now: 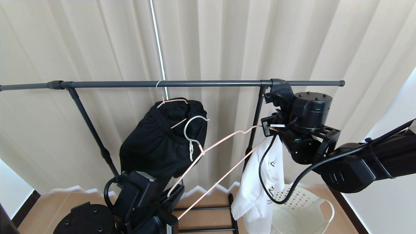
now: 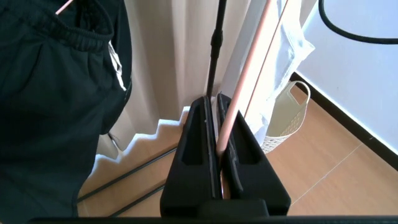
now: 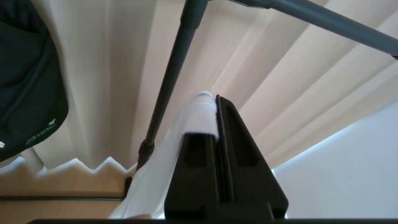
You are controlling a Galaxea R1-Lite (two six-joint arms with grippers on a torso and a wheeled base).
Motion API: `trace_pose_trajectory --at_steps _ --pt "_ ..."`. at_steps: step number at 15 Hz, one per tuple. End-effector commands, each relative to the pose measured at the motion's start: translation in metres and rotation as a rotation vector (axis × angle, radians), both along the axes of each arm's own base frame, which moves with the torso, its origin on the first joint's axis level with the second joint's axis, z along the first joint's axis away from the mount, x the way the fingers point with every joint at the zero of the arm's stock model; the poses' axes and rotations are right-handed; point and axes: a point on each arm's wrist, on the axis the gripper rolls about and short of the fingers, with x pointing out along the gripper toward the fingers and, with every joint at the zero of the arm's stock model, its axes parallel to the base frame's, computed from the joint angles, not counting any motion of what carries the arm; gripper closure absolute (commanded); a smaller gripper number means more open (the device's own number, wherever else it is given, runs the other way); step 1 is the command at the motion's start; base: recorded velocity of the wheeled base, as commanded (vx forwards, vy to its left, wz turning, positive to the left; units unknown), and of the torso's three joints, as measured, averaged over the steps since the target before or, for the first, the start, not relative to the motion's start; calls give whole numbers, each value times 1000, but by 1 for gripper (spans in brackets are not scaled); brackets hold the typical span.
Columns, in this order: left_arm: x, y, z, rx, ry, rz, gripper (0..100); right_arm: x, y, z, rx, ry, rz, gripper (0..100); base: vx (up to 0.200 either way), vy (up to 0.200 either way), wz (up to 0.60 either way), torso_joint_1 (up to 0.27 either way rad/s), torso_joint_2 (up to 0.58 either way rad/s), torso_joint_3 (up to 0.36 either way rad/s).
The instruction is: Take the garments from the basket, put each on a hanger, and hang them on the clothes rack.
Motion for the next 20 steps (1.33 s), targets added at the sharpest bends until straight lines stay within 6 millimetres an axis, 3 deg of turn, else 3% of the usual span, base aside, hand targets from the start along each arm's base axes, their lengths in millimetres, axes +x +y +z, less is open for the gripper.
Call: trace_pose_trajectory --at_steps 1,20 --pt "2 -2 -5 13 13 1 100 -1 3 -2 -3 3 10 100 0 0 0 0 0 0" --pt "15 -3 0 -6 -23 84 100 -12 7 4 4 -9 30 100 0 0 0 0 0 0"
